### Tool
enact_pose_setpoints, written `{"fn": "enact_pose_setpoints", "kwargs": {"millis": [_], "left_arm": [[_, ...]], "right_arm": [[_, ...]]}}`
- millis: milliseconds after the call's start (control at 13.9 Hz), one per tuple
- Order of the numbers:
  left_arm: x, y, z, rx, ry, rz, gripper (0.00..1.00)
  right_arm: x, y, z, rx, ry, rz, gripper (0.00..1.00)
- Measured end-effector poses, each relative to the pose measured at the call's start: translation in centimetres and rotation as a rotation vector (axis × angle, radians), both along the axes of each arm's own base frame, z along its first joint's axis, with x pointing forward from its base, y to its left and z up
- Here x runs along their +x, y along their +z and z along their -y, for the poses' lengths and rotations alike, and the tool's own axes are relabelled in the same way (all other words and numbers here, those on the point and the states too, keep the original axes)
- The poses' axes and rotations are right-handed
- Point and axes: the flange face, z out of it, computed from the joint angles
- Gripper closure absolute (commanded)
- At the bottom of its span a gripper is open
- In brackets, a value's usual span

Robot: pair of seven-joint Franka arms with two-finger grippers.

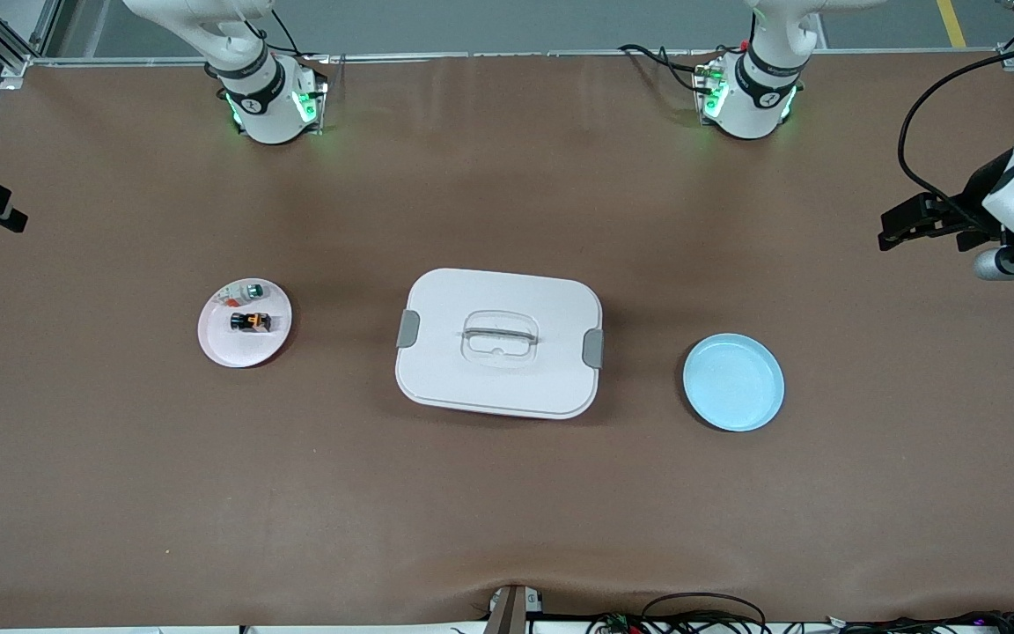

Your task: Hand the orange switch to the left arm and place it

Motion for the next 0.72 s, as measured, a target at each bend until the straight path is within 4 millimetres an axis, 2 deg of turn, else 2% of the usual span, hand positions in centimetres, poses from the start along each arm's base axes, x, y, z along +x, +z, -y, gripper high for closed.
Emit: {"fn": "enact_pose_setpoints", "kwargs": {"millis": [287,718], "left_arm": [[0.0,0.0,0.0,0.0,0.0,0.0,0.0],[0.0,0.0,0.01,0.0,-0.001,0.0,0.0]], "right_arm": [[-0.1,0.0,0.87,0.0,-0.016,0.0,0.0],[-0.11,0.0,0.91,0.0,-0.017,0.0,0.0]]}}
